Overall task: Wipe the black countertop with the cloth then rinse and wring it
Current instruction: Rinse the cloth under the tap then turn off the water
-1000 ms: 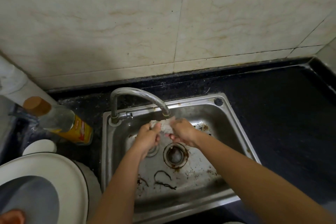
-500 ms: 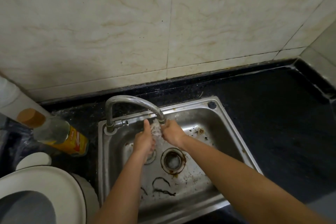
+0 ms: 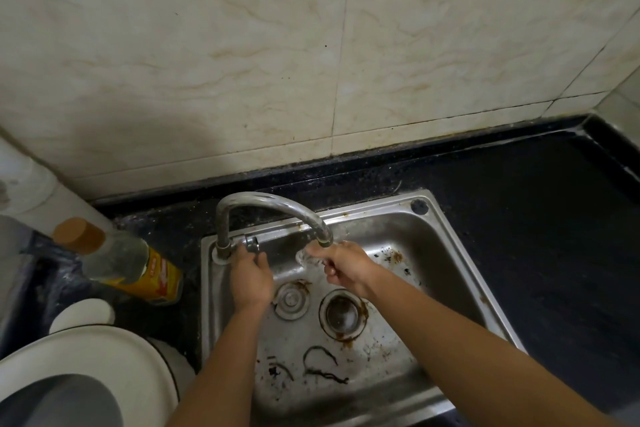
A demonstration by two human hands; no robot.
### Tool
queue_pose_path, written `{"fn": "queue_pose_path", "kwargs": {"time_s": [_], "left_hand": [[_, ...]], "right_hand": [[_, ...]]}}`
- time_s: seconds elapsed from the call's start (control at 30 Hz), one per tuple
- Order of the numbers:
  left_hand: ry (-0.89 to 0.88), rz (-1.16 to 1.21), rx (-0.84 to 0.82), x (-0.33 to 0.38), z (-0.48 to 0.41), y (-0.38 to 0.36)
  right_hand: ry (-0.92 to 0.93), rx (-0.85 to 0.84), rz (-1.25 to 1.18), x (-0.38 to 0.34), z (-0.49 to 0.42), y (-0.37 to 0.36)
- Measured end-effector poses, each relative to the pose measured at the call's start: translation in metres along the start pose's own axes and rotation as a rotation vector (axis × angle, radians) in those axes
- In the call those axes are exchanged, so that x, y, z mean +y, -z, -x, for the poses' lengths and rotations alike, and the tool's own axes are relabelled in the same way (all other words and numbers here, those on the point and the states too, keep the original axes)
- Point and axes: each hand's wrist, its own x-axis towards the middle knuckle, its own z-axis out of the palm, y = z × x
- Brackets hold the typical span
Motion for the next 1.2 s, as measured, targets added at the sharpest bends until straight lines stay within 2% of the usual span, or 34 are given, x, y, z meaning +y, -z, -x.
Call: {"fn": "queue_pose_path", "kwargs": {"time_s": [0.23,0.43,0.57,0.8,0.97,1.07,1.13,1.2], "left_hand": [[-0.06,-0.008,0.01,-0.001,-0.005,-0.002],[-0.163,-0.319,-0.081,-0.007,-0.017,0.006],[-0.194,-0.348,-0.099,-0.001,-0.024,0.011],[-0.08,-0.365,-0.091,0.03,-0.038,0.013],[0.056,-0.257,-0.159,0.03,-0.02,0.005],[0.064,-0.156,-0.209,0.019,0.013,-0.003],[0.151,0.075,-0.316,0.019,0.04,-0.006],[0.317,0.304,-0.41,0.024,0.065,-0.007]], "right_hand": [[0.01,0.055,0.033,-0.006,0.0,0.0],[0.014,0.035,0.07,-0.006,-0.002,0.004],[0.013,0.025,0.075,-0.003,-0.003,0.005],[-0.004,0.012,0.048,-0.01,0.0,0.003],[0.047,-0.016,0.11,-0.011,0.018,0.01],[0.077,-0.028,0.287,-0.012,0.032,0.023],[0.121,-0.031,0.499,-0.016,0.043,0.031],[0.2,-0.076,0.668,-0.022,0.055,0.039]]}}
